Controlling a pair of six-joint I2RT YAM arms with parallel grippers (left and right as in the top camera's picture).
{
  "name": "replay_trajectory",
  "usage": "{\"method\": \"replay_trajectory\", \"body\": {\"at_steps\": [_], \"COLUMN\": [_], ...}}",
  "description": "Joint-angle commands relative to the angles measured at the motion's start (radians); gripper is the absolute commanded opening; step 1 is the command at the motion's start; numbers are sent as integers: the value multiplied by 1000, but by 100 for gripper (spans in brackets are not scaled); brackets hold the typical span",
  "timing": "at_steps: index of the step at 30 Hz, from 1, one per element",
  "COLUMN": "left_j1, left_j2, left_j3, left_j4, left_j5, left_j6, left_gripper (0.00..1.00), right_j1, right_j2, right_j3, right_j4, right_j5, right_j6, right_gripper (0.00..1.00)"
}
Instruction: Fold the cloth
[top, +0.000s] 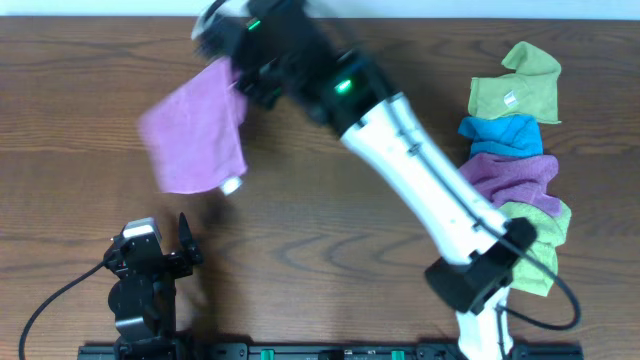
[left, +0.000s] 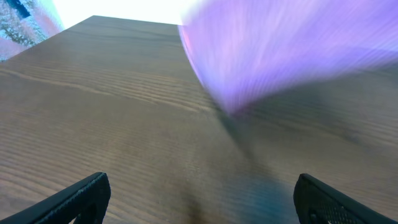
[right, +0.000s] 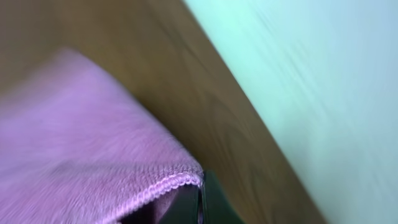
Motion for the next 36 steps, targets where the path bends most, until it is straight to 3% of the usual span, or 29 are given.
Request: {"method": "replay_trajectory", "body": {"at_steps": [1, 3, 5, 10, 17, 24, 25, 26, 27, 28, 36], "left_j1": [-4, -4, -4, -4, -4, -4, -4, -4, -4, -4, -4], "left_j2": [-4, -4, -4, -4, -4, -4, -4, -4, -4, -4, -4], "left_j3": [-22, -22, -22, -22, -22, -22, -22, -22, -22, -22, -22], "left_j4": [-7, -7, -7, -7, -7, -7, -7, -7, -7, -7, -7], "left_j5": [3, 3, 3, 3, 3, 3, 3, 3, 3, 3, 3], "left_j6": [6, 6, 6, 6, 6, 6, 6, 6, 6, 6, 6], "left_gripper": [95, 95, 95, 95, 95, 95, 95, 96, 95, 95, 95], "right_j1": [-170, -230, -266, -296, -170, -28, -16, -8, -3, -3, -96], "right_j2": [47, 80, 93, 79, 79, 99, 100, 99, 99, 99, 163], "right_j3": [-42, -47, -47, -27, 23, -38, -43, -43, -43, -43, -44], "right_j4": [-81, -171, -237, -191, -111, -229, -268, -302, -316, -312, -305], "right_j5": [22, 8, 2, 181, 150, -348, -425, -449, -417, -374, -205], "right_j6": [251, 349, 351, 347, 117, -134, -209, -274, -300, -290, -56], "right_gripper": [1, 1, 1, 1, 1, 2, 10, 40, 81, 99, 99]}}
